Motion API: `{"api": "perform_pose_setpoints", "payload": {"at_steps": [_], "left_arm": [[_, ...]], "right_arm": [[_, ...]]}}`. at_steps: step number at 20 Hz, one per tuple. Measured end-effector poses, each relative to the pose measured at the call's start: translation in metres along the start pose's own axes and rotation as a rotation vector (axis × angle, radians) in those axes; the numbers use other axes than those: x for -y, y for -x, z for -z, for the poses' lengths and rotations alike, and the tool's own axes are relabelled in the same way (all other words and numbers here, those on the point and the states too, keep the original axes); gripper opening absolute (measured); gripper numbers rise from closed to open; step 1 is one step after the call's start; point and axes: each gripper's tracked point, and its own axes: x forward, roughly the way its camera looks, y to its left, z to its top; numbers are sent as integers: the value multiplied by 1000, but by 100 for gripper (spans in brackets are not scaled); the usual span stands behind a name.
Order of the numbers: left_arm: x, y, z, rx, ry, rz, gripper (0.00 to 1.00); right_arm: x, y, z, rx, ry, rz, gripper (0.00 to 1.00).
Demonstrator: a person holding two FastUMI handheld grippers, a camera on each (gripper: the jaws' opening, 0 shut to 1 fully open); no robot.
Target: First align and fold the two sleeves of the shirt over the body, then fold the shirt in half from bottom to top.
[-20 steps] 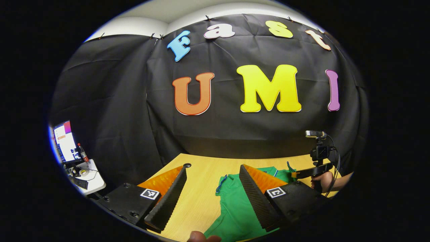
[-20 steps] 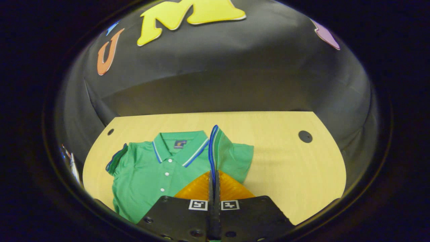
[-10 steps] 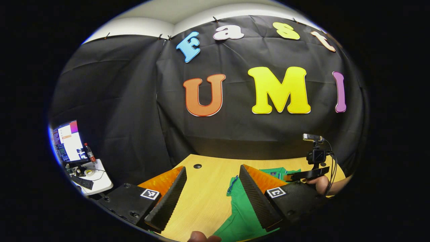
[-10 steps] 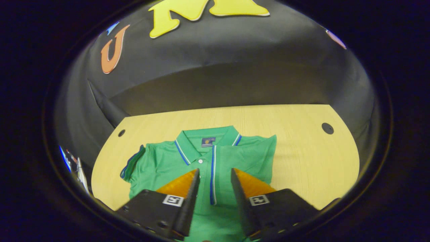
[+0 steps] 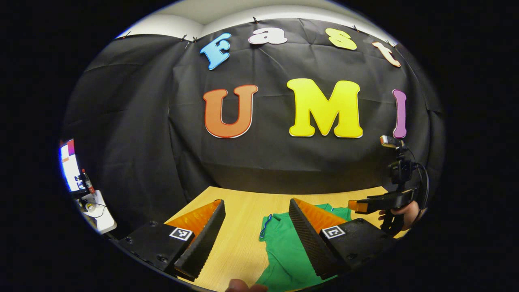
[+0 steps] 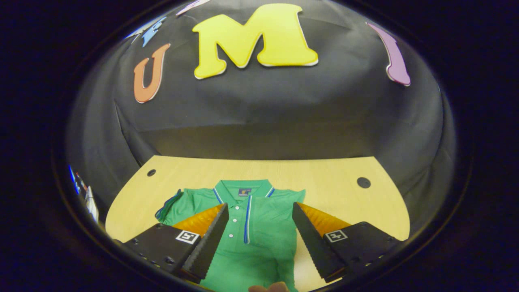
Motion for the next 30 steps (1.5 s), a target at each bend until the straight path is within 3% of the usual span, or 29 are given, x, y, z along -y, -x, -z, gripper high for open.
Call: {"api": "perform_pose_setpoints", "payload": {"at_steps": [9, 12, 13, 14, 24, 25, 27, 30], "left_arm": [[13, -85, 77, -148, -11, 170, 100], [15, -113, 117, -226, 13, 189, 100], [15, -122, 129, -245, 11, 192, 100], [14, -130, 139, -264, 5, 193, 100], [6, -200, 231, -399, -42, 193, 100], [5, -205, 235, -405, -51, 195, 99], [8, -210, 245, -420, -60, 210, 95], [6, -214, 257, -448, -60, 215, 80]], "right_arm": [[-5, 101, -32, 112, 63, 1, 96], [1, 124, -37, 136, 70, 14, 92], [5, 129, -36, 136, 72, 22, 96], [9, 134, -35, 134, 70, 32, 92], [35, 152, -14, 72, 42, 113, 96], [35, 153, -11, 61, 34, 117, 93], [36, 152, -10, 54, 15, 126, 96], [32, 151, -5, 33, 14, 117, 96]]}}
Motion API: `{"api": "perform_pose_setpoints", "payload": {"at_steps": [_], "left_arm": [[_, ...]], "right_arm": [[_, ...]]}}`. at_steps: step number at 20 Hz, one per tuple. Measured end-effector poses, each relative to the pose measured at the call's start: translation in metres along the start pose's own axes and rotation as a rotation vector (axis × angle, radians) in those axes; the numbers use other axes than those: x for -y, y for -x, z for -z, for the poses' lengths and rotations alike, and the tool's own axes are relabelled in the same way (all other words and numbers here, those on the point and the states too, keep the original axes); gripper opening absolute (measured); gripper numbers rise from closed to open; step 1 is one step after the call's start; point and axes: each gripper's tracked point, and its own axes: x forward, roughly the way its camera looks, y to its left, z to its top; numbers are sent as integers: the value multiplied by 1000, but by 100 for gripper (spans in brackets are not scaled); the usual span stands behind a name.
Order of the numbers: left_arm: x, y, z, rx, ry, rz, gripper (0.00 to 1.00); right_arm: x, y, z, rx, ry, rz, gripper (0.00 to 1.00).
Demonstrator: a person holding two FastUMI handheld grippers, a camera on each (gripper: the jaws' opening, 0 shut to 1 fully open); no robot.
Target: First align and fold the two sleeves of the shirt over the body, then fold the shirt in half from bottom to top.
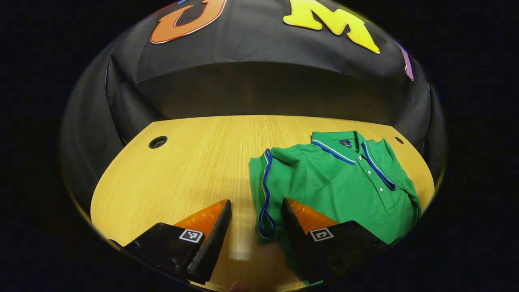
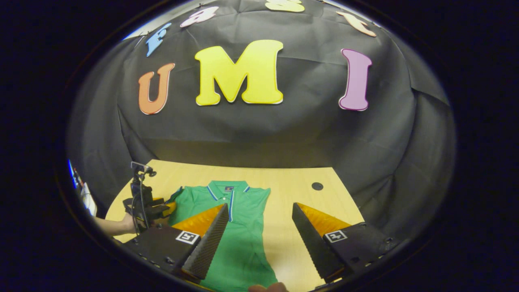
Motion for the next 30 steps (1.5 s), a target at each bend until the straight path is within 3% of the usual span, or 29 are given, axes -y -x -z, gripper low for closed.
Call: {"api": "perform_pose_setpoints", "payload": {"at_steps": [3, 4, 6, 7, 8, 10, 12, 13, 14, 19, 23, 24, 30], "left_arm": [[0, 1, -6, 21, 2, 8, 68], [0, -3, -4, 16, 5, 8, 46], [-4, -3, -4, 11, -2, -4, 29], [-5, -4, -3, 3, -1, -3, 26], [-5, -3, -3, 2, 3, 2, 13], [-5, -2, -4, -2, 17, 16, 7], [-7, 3, -11, 15, 32, 19, 5], [-7, 7, -16, 30, 33, 17, 10], [-6, 12, -23, 47, 32, 18, 4], [12, 31, -48, 78, 74, 41, 4], [50, 36, -61, 71, 116, 67, 4], [63, 36, -64, 70, 113, 79, 5], [141, 22, -71, 37, 49, 131, 5]], "right_arm": [[-2, -3, 4, -15, -24, -1, 96], [-5, -4, 5, -16, -30, -4, 96], [-7, -5, 8, -28, -47, -16, 96], [-7, -5, 10, -34, -58, -17, 96], [-6, -5, 11, -40, -70, -16, 96], [-5, -6, 14, -47, -85, -12, 96], [-4, -3, 15, -45, -86, -10, 96], [-5, -1, 15, -44, -85, -13, 96], [-6, -1, 15, -44, -86, -15, 93], [-16, 8, 16, -50, -106, -39, 96], [-6, 22, 15, -30, -118, -28, 93], [1, 26, 15, -23, -120, -16, 96], [48, 49, 29, -22, -184, 62, 96]]}}
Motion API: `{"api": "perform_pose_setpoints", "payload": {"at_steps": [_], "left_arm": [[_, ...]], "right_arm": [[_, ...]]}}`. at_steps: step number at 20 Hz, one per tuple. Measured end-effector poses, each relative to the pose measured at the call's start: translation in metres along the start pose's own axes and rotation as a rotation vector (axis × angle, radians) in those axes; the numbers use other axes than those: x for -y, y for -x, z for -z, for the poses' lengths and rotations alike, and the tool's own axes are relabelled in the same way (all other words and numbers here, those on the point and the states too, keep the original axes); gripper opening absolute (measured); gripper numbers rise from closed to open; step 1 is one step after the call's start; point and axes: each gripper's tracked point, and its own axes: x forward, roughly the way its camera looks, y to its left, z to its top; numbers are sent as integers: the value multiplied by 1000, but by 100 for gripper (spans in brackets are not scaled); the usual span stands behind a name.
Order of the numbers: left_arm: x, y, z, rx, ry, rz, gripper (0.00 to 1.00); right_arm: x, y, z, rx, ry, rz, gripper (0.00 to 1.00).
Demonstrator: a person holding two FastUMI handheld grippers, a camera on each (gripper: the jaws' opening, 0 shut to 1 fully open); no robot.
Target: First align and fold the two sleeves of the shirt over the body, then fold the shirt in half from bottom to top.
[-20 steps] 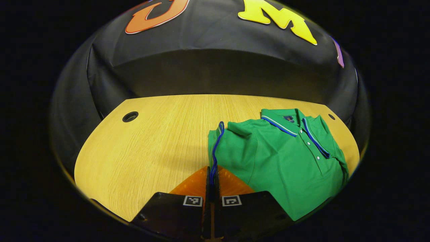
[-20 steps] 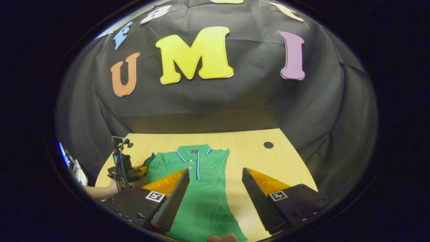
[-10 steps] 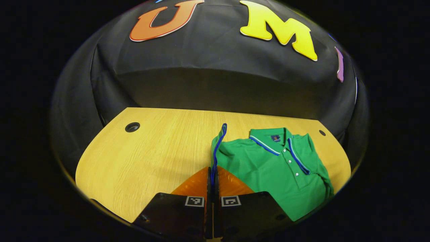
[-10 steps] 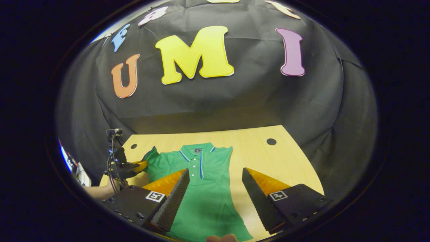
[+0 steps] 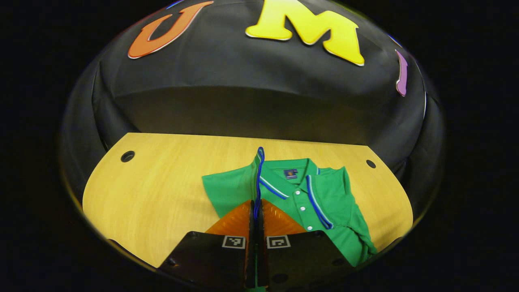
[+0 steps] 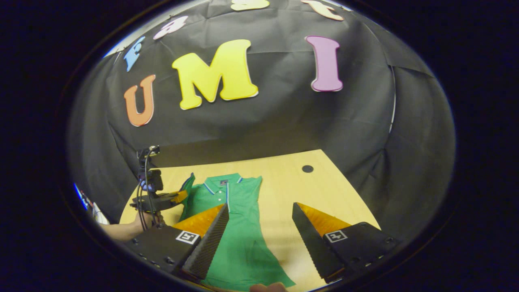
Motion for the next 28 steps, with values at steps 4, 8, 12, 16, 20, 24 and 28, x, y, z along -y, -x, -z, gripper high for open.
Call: {"api": "perform_pose_setpoints", "payload": {"at_steps": [4, 8, 12, 16, 20, 24, 28], "left_arm": [[37, -7, 10, -37, -17, 66, 10], [37, 7, 5, -12, -27, 30, 100], [15, 37, -11, 48, -21, -17, 100], [-11, 84, -23, 110, -1, -86, 100], [-35, 151, -21, 173, -27, -165, 100], [-39, 222, 0, 184, -1, -171, 100], [-49, 273, 41, 129, -17, -160, 100]], "right_arm": [[21, 6, 0, 7, -42, 37, 96], [20, 7, 2, 12, -31, 32, 96], [3, 7, 1, 33, 37, 3, 96], [-17, 9, 6, 54, 127, -52, 96], [-33, 18, 12, 86, 180, -144, 96], [-24, 31, 20, 101, 220, -173, 96], [-13, 42, 48, 52, 222, -201, 96]]}}
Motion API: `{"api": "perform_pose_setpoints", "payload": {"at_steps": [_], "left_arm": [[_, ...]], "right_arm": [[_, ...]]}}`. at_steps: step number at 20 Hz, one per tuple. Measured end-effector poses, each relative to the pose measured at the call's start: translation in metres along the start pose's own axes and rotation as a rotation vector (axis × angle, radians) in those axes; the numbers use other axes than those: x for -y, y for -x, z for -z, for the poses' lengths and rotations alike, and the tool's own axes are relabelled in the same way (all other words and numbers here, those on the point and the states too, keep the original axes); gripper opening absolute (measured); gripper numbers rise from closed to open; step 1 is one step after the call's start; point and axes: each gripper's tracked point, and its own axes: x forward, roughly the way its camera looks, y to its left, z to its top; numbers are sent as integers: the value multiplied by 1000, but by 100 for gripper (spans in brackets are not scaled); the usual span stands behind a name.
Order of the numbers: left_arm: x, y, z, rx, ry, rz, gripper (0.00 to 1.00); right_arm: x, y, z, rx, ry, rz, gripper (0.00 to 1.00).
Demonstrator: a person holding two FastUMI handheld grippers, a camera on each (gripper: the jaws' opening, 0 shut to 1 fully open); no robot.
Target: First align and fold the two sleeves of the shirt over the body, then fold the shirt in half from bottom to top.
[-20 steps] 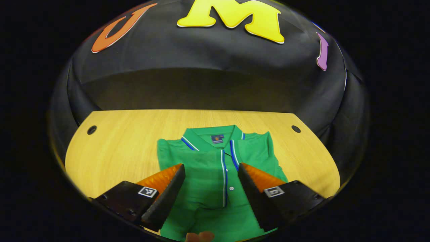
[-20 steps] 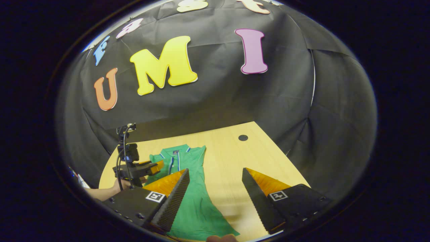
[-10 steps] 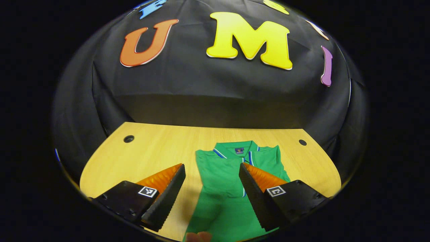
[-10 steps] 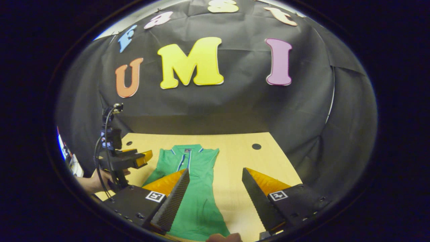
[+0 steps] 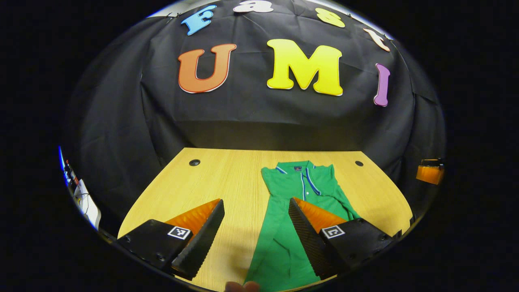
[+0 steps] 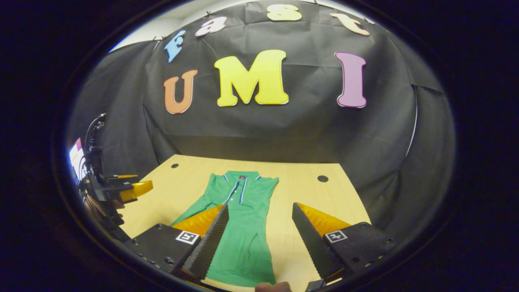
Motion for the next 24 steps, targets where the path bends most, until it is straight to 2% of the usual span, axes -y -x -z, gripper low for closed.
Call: {"api": "perform_pose_setpoints", "payload": {"at_steps": [5, 8, 9, 11, 17, 18, 20, 21, 24], "left_arm": [[-15, 50, 60, -132, -1, 23, 100], [-15, 71, 107, -284, -8, 64, 100], [-13, 77, 122, -341, 8, 77, 100], [-10, 88, 148, -432, 27, 98, 100], [4, 105, 194, -651, 27, 158, 100], [4, 106, 198, -680, 30, 154, 100], [-2, 105, 204, -734, 39, 133, 100], [-5, 107, 204, -757, 42, 117, 100], [-9, 115, 209, -822, 49, 87, 100]], "right_arm": [[1, 18, 59, -131, 14, -22, 96], [5, 29, 102, -246, 13, -22, 96], [6, 34, 117, -284, 10, -26, 93], [11, 42, 147, -358, 7, -28, 96], [17, 53, 216, -526, 33, -11, 96], [19, 51, 224, -552, 37, -3, 93], [25, 49, 240, -602, 43, 16, 93], [28, 47, 247, -631, 51, 23, 96], [26, 41, 260, -701, 61, 29, 97]]}}
